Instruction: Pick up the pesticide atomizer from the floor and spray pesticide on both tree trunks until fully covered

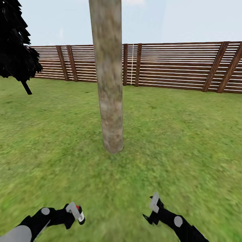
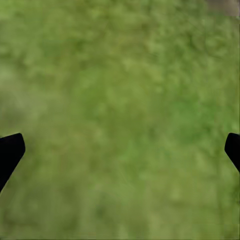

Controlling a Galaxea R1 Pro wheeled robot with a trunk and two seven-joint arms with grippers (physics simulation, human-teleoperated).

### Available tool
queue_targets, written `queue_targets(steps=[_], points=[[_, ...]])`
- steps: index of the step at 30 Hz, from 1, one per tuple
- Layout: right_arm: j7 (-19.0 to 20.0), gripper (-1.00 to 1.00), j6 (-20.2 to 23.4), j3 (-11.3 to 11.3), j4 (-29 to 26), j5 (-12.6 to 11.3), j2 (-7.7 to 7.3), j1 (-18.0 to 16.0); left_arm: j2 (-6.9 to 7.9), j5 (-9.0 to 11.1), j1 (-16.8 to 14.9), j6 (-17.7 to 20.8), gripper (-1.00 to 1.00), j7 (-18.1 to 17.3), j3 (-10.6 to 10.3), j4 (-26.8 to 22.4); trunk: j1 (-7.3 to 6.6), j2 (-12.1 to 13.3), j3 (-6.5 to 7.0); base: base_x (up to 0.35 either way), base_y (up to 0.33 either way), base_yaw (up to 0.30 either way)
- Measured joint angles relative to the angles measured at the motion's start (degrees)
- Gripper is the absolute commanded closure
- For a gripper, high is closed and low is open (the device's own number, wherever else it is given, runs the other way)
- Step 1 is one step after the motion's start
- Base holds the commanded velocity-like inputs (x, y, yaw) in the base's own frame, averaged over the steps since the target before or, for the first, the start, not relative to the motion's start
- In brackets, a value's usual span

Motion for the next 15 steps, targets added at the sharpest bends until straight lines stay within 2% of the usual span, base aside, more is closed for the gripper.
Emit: queue_targets(steps=[2, 4, 6, 9, 10, 12, 15], points=[[12.1, -1.0, 0.4, 0.0, -3.6, 0.7, -0.01, -1.7, 0.38, -5.0, -2.6, 1.3, 1.0, -7.9, 0.1, -0.3, 0.0, 0.0, -0.01, 0.0, 0.0, 0.0], [18.5, -1.0, 0.5, 0.0, -7.1, 0.8, 0.06, -2.5, 0.12, -8.6, -4.9, 1.7, 1.0, -13.6, 0.0, -0.4, 0.0, 0.0, -0.01, 0.0, 0.0, 0.0], [19.5, -1.0, 0.5, 0.0, -7.5, 0.8, 0.11, -2.7, -0.2, -9.5, -5.2, 1.9, 1.0, -14.9, -0.1, -0.4, 0.0, 0.0, -0.02, 0.0, 0.0, 0.0], [22.0, -1.0, 0.5, 0.0, -7.6, 0.8, 0.4, -2.7, -0.39, -9.7, -5.3, 2.0, 1.0, -15.3, -0.1, -0.4, 0.0, 0.0, -0.02, 0.0, 0.0, 0.0], [24.3, 1.0, 0.5, 0.1, -7.8, 0.8, 0.58, -2.8, -0.44, -9.7, -5.3, 1.9, 1.0, -15.3, -0.2, -0.4, 0.0, 0.0, -0.02, 0.0, 0.0, 0.0], [26.2, 1.0, 0.5, 0.1, -8.0, 0.6, 0.73, -2.8, -0.51, -9.8, -5.3, 1.9, 1.0, -15.3, -0.7, -0.4, 0.0, 0.0, -0.02, 0.0, 0.0, 0.0], [27.4, 1.0, 0.5, 0.1, -8.4, 0.5, 1.44, -3.4, -1.04, -9.8, -5.3, 2.0, 1.0, -15.3, -2.7, -0.4, 0.0, 0.0, -0.02, 0.0, 0.0, 0.0]])
